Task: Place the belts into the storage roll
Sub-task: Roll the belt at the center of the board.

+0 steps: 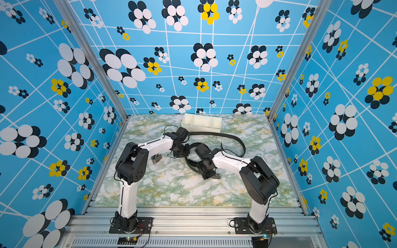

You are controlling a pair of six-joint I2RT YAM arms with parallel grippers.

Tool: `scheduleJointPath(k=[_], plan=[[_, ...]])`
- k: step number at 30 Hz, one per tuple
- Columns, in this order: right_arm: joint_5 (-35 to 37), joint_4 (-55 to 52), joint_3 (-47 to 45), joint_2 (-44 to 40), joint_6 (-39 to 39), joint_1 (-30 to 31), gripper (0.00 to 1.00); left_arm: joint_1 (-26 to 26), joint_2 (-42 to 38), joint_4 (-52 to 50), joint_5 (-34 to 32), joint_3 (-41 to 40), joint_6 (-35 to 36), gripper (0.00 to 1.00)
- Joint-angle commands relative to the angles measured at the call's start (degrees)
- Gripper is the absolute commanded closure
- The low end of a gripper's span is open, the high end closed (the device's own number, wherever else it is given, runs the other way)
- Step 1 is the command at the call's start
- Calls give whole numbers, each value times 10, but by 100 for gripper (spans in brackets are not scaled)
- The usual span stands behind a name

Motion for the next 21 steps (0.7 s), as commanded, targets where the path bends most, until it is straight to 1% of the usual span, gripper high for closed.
scheduleJointPath(k=[1,3,6,8,10,16,18,21], plan=[[3,-4,-19,7,8,4,52,7,38,-37,-21,-3,14,73],[4,-7,-29,6,4,4,55,7,38,-41,-27,-2,17,73],[11,-14,-37,0,-6,3,65,7,37,-45,-36,-3,23,73],[15,-24,-38,-2,-18,1,75,6,38,-49,-40,-1,28,75],[21,-36,-35,-5,-33,-1,81,5,42,-56,-41,4,37,76],[46,-93,-27,-19,-107,-12,85,-6,51,-86,-77,26,74,79],[54,-110,-33,-27,-138,-16,87,-6,52,-93,-90,28,86,81],[63,-131,-49,-43,-179,-18,88,-5,51,-102,-110,31,108,81]])
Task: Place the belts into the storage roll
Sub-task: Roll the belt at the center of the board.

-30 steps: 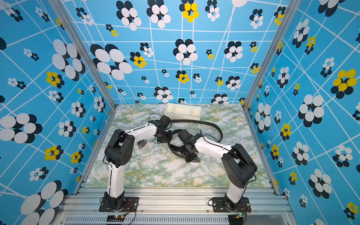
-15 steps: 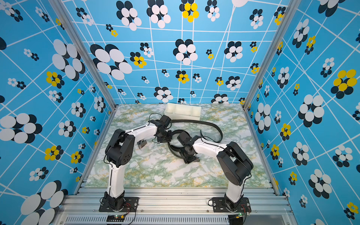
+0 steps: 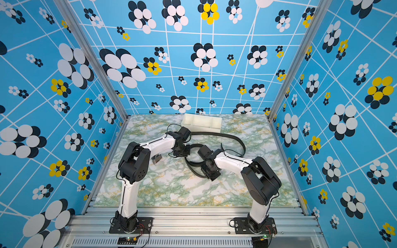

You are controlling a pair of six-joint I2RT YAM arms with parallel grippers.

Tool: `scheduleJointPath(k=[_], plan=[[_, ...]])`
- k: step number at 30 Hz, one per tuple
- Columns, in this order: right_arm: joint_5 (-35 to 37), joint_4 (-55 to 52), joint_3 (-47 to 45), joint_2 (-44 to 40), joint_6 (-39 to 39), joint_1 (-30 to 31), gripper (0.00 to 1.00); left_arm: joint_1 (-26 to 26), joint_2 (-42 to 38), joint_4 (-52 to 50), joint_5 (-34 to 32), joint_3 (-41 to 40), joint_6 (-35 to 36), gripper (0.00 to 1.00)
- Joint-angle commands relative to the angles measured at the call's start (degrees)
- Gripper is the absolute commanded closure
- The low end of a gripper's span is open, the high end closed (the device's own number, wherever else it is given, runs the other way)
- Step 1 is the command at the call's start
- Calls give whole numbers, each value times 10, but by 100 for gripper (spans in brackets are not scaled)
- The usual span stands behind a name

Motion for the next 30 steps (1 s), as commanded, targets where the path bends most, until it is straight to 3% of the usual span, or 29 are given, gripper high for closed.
scheduleJointPath(k=[1,15,23,30], plan=[[30,-93,-27,-31,-78,-3,88,6,34,-58,-69,-1,43,81],[90,-151,-140,-124,-243,-41,88,36,14,-70,-110,-30,113,81],[114,-114,-43,-62,-391,-33,88,27,-7,-50,-101,-73,149,97],[108,-33,48,-4,-514,-15,87,-7,-12,-45,-103,-90,204,98]])
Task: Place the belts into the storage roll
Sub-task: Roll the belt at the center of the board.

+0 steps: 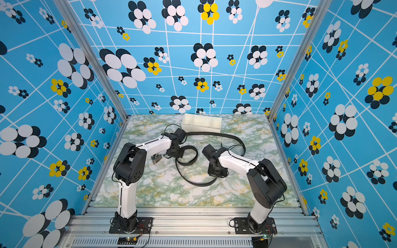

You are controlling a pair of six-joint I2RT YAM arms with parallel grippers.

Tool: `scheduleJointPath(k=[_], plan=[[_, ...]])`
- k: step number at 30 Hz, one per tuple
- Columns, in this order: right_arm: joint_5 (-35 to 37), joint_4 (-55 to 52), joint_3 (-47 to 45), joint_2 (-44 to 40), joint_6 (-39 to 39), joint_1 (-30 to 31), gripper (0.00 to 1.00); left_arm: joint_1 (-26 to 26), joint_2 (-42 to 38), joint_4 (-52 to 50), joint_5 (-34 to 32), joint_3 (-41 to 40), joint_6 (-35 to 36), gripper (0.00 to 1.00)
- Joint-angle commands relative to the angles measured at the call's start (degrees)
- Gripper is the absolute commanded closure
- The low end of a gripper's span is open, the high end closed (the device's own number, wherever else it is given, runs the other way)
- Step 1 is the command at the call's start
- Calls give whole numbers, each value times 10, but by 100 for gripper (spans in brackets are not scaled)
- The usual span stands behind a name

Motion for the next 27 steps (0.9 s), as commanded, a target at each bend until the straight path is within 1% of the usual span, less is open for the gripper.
scheduleJointPath(k=[1,4,9,13,17,21,24,26,27], plan=[[16,42,40,25,-88,3,87,-25,23,-47,-3,-32,48,98],[26,48,88,64,-122,1,87,-44,19,-48,-3,-44,71,99],[6,68,143,118,-170,-9,85,-75,4,-44,1,-78,114,100],[4,77,163,138,-187,-32,83,-95,-9,-35,5,-110,154,100],[-17,103,173,142,-206,-51,80,-105,-30,-14,11,-145,166,100],[-76,115,222,172,-237,-52,79,-130,-49,5,23,-163,193,100],[-135,115,275,208,-245,-52,77,-150,-56,10,14,-165,206,100],[-170,111,313,229,-245,-52,72,-156,-53,11,15,-164,208,100],[-187,106,330,239,-241,-52,68,-159,-52,11,13,-164,207,100]])
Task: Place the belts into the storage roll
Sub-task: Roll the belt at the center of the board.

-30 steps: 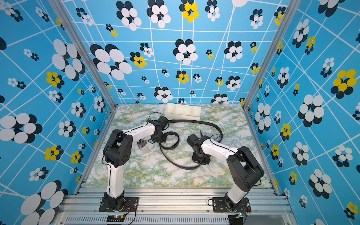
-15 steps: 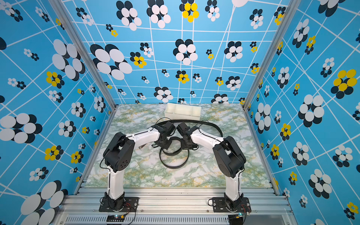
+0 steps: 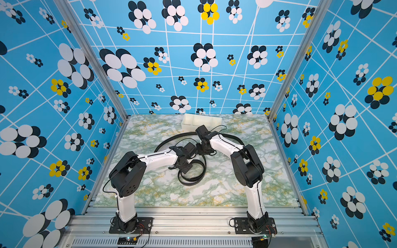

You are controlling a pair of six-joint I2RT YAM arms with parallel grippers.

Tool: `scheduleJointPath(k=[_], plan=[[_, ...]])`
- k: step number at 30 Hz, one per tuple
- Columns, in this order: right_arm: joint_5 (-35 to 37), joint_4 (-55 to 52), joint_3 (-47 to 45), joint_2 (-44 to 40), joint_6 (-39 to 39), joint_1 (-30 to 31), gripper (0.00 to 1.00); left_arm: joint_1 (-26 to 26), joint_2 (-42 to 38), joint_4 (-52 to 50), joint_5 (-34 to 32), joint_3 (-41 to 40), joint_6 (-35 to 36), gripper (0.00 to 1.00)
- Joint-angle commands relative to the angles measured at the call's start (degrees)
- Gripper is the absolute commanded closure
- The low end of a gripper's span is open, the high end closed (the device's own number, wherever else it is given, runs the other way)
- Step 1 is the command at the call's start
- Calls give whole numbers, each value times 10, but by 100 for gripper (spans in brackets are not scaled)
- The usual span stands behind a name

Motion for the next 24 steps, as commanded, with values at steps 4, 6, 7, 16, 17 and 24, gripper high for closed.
scheduleJointPath(k=[4,6,7,16,17,24], plan=[[-113,8,82,36,29,-2,53,-22,37,-38,33,-27,30,100],[-103,11,63,8,57,-9,47,-19,35,-35,31,-24,25,100],[-93,15,50,-12,73,-12,43,-18,36,-35,29,-22,24,100],[-47,-66,-70,-164,209,-21,37,-14,44,-32,29,-8,15,100],[-53,-62,-96,-177,232,-21,32,-13,44,-31,30,-8,14,100],[-82,2,-250,-245,337,-15,31,-15,48,-31,40,6,13,100]])
